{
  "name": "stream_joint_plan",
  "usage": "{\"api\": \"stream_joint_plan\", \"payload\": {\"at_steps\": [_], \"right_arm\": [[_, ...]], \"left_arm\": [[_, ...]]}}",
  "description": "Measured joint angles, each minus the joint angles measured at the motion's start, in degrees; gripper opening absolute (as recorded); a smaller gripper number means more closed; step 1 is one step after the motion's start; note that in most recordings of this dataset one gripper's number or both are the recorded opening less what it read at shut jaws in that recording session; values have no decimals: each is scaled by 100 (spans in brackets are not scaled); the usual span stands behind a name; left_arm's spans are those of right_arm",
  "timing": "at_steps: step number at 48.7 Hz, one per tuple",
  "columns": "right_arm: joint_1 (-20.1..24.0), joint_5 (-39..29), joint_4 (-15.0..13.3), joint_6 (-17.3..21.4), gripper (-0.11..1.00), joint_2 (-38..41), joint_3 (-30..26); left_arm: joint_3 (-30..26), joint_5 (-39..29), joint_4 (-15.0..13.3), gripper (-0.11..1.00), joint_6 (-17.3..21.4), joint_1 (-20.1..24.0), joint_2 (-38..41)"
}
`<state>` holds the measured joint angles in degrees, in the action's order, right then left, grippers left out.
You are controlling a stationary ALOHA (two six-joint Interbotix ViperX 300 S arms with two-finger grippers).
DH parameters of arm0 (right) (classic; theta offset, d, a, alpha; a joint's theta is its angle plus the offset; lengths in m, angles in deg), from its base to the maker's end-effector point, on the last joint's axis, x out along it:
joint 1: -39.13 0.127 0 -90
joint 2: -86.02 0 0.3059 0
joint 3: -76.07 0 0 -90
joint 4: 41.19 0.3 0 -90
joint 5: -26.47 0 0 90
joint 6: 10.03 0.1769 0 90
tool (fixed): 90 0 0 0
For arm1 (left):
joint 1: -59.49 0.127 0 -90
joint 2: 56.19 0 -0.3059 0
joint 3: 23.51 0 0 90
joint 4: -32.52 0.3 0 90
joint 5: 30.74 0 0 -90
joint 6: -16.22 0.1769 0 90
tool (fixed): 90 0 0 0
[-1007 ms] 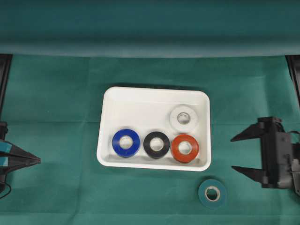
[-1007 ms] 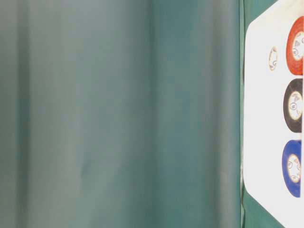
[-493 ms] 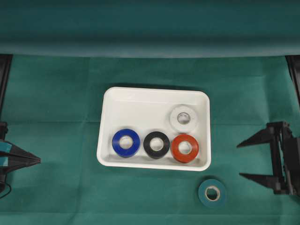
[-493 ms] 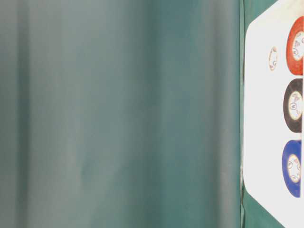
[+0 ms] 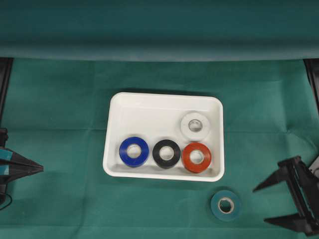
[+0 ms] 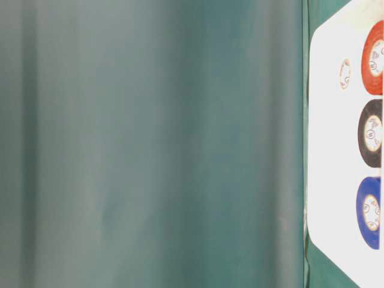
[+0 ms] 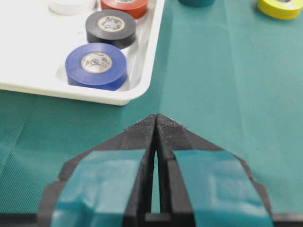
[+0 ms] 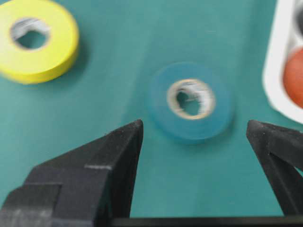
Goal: Put the tape into the white case with the right arm.
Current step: 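Move the right gripper to the yellow tape roll and grasp its core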
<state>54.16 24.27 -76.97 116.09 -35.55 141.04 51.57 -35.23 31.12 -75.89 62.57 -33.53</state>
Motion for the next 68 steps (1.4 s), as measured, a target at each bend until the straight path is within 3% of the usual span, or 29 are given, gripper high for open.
{"api": "stream_joint_plan", "payload": {"at_steps": [13,34,68], "right_arm": [[721,0,-9,-9,66,9,97],[747,-53,0,-9,66,193,26],[826,422,-9,-62,66,2672,-1521]], "left_arm": [[9,0,0,0,-9,9,0],[18,0,0,0,0,9,0],[18,0,9,0,-9,9,0]]}}
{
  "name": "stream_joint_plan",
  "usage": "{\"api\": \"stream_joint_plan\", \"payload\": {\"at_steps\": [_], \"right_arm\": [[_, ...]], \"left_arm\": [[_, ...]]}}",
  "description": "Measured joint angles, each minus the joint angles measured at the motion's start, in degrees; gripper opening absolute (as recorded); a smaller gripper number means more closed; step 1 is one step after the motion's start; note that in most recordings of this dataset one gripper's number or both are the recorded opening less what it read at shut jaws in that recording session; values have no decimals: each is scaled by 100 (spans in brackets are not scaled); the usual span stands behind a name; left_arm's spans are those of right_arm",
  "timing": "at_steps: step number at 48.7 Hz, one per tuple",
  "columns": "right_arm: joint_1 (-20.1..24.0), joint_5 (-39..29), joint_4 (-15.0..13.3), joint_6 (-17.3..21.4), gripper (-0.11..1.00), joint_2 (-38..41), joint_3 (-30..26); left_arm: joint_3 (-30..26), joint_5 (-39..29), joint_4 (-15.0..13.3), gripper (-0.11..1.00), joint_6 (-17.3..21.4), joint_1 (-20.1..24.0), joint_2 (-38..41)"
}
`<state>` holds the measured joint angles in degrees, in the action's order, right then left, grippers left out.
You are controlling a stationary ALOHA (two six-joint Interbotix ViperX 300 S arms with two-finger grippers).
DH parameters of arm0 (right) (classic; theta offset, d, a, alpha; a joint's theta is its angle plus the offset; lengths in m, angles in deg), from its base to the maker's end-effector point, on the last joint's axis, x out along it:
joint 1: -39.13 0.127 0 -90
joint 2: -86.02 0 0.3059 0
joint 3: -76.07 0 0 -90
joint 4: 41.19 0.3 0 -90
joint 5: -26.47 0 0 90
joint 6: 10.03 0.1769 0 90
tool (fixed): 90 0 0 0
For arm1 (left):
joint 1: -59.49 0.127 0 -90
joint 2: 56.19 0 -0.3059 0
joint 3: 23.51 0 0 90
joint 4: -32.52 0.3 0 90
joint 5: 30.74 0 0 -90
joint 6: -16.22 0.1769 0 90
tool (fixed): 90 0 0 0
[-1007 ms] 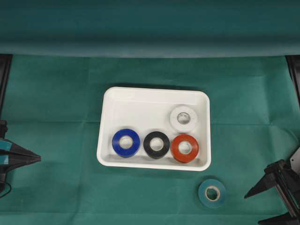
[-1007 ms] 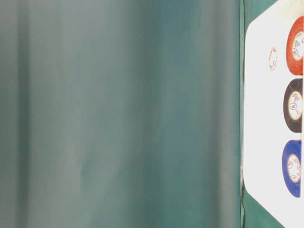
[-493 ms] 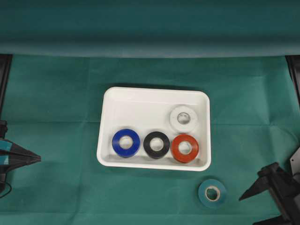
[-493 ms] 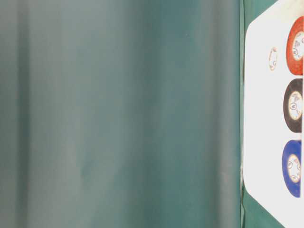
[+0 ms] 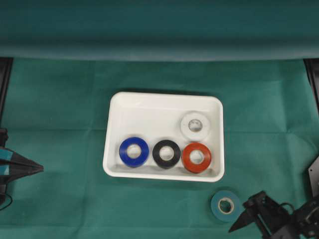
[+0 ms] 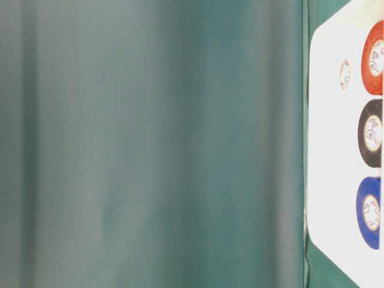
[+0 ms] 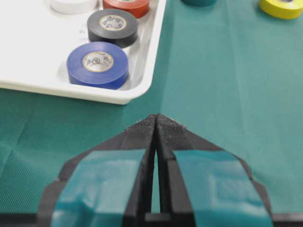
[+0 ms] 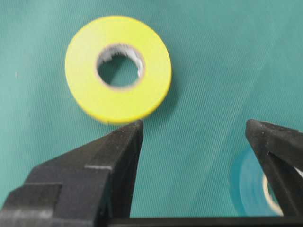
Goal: Put the tape into the white case with the right arm.
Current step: 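Move the right gripper to the yellow tape roll and grasp its core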
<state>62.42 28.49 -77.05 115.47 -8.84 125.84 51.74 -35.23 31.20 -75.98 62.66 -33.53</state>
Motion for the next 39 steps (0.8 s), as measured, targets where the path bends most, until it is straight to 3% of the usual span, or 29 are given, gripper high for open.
{"api": "stream_joint_plan", "payload": {"at_steps": [18,39], "right_arm": [[141,211,0,0,66,1178,-870],[167,176,-9,0,66,1485,-1134]], "left_arm": [[0,0,-9,0,9,0,-9],[0,0,-9,0,9,0,-9]]}}
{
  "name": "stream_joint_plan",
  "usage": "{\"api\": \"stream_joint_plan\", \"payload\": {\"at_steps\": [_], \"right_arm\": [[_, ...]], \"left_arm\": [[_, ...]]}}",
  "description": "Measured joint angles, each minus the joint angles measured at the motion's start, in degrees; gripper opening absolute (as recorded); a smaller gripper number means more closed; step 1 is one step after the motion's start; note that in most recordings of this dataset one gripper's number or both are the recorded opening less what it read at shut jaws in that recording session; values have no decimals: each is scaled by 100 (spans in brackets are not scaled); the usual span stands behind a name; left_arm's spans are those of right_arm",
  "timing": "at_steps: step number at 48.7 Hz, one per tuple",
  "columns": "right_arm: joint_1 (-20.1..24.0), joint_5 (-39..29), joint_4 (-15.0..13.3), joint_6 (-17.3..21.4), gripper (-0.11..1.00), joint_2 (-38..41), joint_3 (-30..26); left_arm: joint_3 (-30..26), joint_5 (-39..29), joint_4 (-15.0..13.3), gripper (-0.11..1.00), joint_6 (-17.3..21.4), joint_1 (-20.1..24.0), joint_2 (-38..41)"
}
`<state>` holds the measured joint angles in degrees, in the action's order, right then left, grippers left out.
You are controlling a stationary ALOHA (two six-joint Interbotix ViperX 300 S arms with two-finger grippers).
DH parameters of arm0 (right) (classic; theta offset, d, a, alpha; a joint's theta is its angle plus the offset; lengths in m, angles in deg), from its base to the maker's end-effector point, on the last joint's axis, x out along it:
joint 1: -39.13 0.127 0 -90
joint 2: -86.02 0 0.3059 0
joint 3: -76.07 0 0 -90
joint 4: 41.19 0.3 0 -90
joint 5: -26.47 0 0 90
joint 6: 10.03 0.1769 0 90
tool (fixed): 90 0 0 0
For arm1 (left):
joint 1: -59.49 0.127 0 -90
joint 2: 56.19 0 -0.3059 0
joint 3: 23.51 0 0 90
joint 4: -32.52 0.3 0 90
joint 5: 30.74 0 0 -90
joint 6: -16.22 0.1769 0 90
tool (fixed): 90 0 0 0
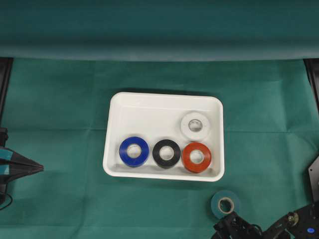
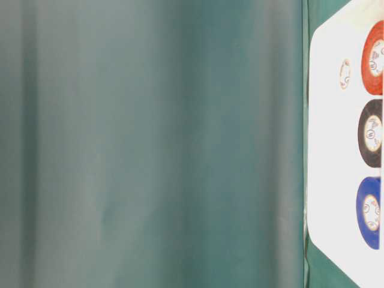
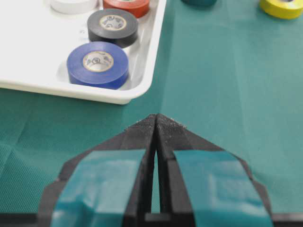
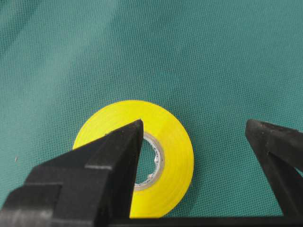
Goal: Put the tape into the white case with the right arm.
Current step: 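Move the right gripper to the yellow tape roll and grasp its core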
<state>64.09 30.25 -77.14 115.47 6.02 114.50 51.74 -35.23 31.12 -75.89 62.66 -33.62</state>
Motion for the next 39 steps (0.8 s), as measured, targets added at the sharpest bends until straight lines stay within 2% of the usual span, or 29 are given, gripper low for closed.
{"api": "stream_joint_plan", "payload": {"at_steps": [35,39], "right_arm": [[0,-62,9,0,66,571,-123],[0,-62,0,0,62,580,-132]], "left_arm": [[0,0,0,0,-9,0,9],[0,0,9,0,0,0,9]]}}
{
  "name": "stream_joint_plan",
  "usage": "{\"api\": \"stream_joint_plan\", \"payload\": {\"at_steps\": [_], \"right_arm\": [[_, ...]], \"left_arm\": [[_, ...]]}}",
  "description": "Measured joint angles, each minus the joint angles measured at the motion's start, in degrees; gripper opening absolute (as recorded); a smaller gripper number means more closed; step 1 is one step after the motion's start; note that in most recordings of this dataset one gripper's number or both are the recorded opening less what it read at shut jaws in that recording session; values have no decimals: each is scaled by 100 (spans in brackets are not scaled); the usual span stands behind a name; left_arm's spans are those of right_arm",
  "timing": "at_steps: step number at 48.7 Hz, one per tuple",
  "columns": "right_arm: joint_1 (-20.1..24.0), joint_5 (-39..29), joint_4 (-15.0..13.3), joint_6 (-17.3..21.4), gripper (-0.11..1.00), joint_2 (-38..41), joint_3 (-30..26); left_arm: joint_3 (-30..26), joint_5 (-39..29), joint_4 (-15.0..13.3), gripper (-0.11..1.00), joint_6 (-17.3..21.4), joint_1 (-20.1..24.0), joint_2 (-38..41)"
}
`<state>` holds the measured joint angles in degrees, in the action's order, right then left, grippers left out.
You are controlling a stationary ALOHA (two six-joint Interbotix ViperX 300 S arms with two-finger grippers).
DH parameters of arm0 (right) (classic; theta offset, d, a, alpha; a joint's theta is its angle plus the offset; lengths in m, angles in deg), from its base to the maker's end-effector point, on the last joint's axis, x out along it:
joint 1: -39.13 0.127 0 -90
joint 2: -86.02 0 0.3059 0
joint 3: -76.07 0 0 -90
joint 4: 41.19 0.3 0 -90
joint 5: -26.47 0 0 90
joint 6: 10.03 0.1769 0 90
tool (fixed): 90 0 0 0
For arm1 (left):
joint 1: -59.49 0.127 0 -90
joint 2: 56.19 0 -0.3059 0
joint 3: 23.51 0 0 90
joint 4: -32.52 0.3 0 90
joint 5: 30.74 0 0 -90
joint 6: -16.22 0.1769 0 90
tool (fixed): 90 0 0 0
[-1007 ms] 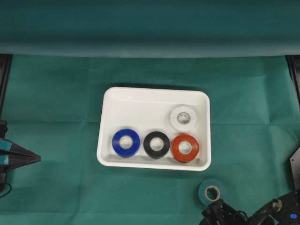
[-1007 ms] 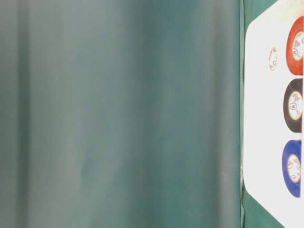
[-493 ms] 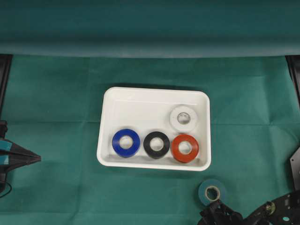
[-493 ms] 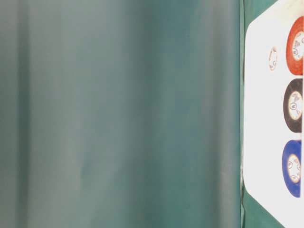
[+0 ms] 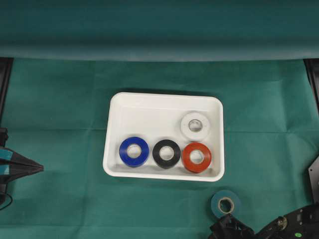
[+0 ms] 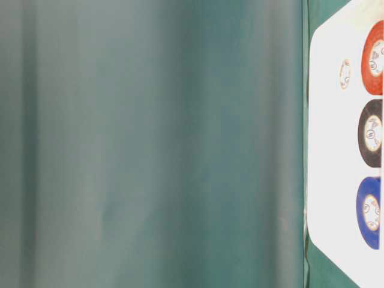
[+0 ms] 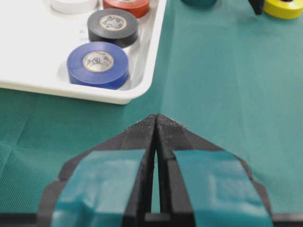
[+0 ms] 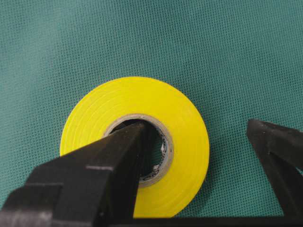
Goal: Put the tape into the white case with the right arm.
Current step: 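Move the right gripper to the yellow tape roll and grasp its core, then lift the yellow roll and carry it over the tray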
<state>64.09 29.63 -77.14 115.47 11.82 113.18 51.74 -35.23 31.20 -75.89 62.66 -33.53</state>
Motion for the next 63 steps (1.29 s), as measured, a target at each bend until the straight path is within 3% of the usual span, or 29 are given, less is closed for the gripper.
{"api": "stream_joint_plan", "payload": {"at_steps": [2,8,13,48,63], "right_arm": [[0,-9,0,0,56,0,-9],[9,-53,9,0,20,0,-53],[18,-141,0,0,1,0,-105],[53,-378,0,35,1,-114,-378],[255,-1503,70,26,1,-615,-642]], "left_arm": [[0,0,-9,0,-9,0,0],[0,0,-9,0,0,0,0],[0,0,0,0,-9,0,0],[0,0,-9,0,-9,0,0],[0,0,-9,0,-9,0,0]]}}
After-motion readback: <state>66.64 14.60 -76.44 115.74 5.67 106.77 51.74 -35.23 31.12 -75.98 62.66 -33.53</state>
